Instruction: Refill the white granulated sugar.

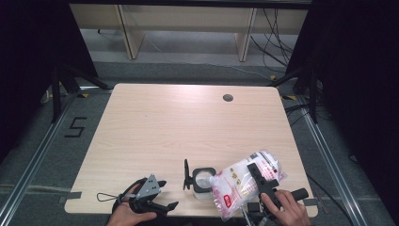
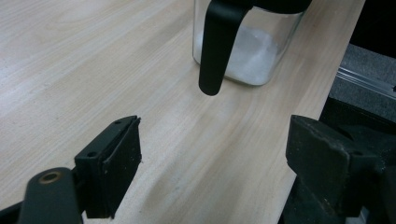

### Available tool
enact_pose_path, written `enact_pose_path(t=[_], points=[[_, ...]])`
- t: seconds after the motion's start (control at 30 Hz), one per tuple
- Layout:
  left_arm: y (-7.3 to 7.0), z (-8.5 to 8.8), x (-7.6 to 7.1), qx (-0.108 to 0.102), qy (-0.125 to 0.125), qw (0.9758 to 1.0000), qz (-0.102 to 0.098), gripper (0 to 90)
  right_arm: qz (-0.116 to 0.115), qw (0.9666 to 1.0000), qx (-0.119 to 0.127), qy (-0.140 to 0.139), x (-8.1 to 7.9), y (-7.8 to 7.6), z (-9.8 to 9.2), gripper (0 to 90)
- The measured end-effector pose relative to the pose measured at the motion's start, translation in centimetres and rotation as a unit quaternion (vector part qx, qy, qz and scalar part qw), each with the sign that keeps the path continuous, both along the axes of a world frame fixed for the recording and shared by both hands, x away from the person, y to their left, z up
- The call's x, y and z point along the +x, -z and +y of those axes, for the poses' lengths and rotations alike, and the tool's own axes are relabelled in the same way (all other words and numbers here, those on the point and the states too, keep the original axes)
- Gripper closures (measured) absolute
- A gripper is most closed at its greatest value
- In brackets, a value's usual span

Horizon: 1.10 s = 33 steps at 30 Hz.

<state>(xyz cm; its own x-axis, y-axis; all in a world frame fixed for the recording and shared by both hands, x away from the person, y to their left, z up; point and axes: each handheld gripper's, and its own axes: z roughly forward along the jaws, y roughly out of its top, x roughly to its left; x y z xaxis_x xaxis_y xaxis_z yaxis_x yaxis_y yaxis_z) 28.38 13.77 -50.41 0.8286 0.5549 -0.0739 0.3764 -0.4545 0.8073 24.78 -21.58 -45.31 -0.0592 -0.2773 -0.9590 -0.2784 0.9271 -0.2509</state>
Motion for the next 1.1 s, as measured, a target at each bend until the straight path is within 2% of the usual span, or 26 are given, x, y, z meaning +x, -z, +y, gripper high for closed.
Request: enact_pose_path(t=[0.03,0.07,0.13,0.17,0.23,0.33,0.37,0.47,0.53,0.57,0.6,0.67,0.7,0.73,0.8,0.83,0.87,0.9,0.97,1.0,1.07,1.1], points=[[-0.05,0.10,0.20,0.006,0.005,0.9999,-0.009,17.7,-0.001,1.0000,-0.001,0.000,-0.01,0.00,0.01,45.1],[0.00,-0.04,0.05,-0.005,-0.006,1.0000,0.001,17.7,0.002,1.0000,0.004,0.006,-0.09,0.10,-0.03,45.0],[0.00,-0.08,0.02,-0.008,-0.009,0.9999,0.003,17.6,0.003,0.9999,0.012,0.012,-0.20,0.18,-0.04,45.0],[-0.06,0.09,0.11,0.009,-0.001,1.0000,-0.003,17.6,-0.002,1.0000,-0.002,0.000,-0.07,-0.06,0.10,45.1],[-0.05,0.10,0.11,0.007,-0.002,1.0000,-0.003,17.7,0.001,1.0000,0.001,0.002,-0.12,0.07,0.15,45.1],[0.01,-0.08,0.01,-0.014,-0.009,0.9999,0.001,17.6,0.001,1.0000,-0.005,-0.002,-0.08,0.00,0.21,45.1],[-0.09,0.09,0.02,-0.001,-0.004,1.0000,-0.001,17.7,0.009,0.9998,0.016,0.012,-0.22,0.38,0.10,45.1],[0.02,-0.06,0.02,-0.014,-0.009,0.9999,0.001,17.7,0.003,1.0000,0.003,0.005,-0.19,0.17,0.19,45.1],[-0.03,-0.07,0.02,-0.011,-0.010,0.9999,0.003,17.7,0.004,1.0000,0.003,0.004,-0.18,0.15,0.21,45.1],[0.00,0.08,0.13,0.002,0.001,1.0000,-0.006,17.6,0.005,1.0000,0.006,0.006,-0.21,0.20,0.19,45.1],[0.03,0.02,0.13,-0.006,0.005,0.9999,-0.011,17.6,0.007,0.9999,0.007,0.009,-0.24,0.21,0.19,45.1],[-0.09,0.09,0.10,0.001,-0.006,1.0000,0.000,17.6,0.004,0.9999,0.006,0.008,-0.25,0.21,0.18,45.1],[-0.05,-0.04,0.05,-0.011,-0.008,0.9999,0.003,17.7,0.005,0.9999,0.005,0.009,-0.26,0.21,0.18,45.1],[-0.04,-0.05,0.02,-0.011,-0.010,0.9999,0.003,17.6,0.005,0.9999,0.005,0.009,-0.25,0.20,0.19,45.1],[-0.01,0.14,0.17,0.005,0.004,0.9999,-0.009,17.7,0.004,1.0000,0.003,0.008,-0.24,0.16,0.20,45.1],[-0.07,0.15,0.08,0.007,-0.004,1.0000,-0.003,17.6,0.004,1.0000,0.003,0.008,-0.25,0.16,0.19,45.1],[-0.02,-0.03,0.01,-0.011,-0.009,0.9999,0.004,17.7,0.003,0.9999,0.005,0.008,-0.26,0.17,0.19,45.1],[-0.09,0.07,0.19,-0.003,-0.001,1.0000,-0.001,17.6,0.003,1.0000,0.003,0.006,-0.23,0.13,0.21,45.1],[0.01,-0.06,-0.02,-0.011,-0.011,0.9999,0.002,17.6,0.002,1.0000,0.003,0.005,-0.23,0.10,0.19,45.1],[-0.06,0.15,0.07,0.006,-0.002,1.0000,-0.004,17.7,0.002,1.0000,0.000,0.002,-0.18,0.04,0.21,45.1],[-0.02,0.10,0.07,0.002,-0.008,1.0000,-0.001,17.7,0.000,1.0000,-0.001,0.003,-0.22,0.00,0.20,45.1],[-0.06,0.01,0.08,-0.008,-0.006,0.9999,0.000,17.7,0.000,1.0000,-0.001,0.003,-0.22,0.01,0.21,45.1]])
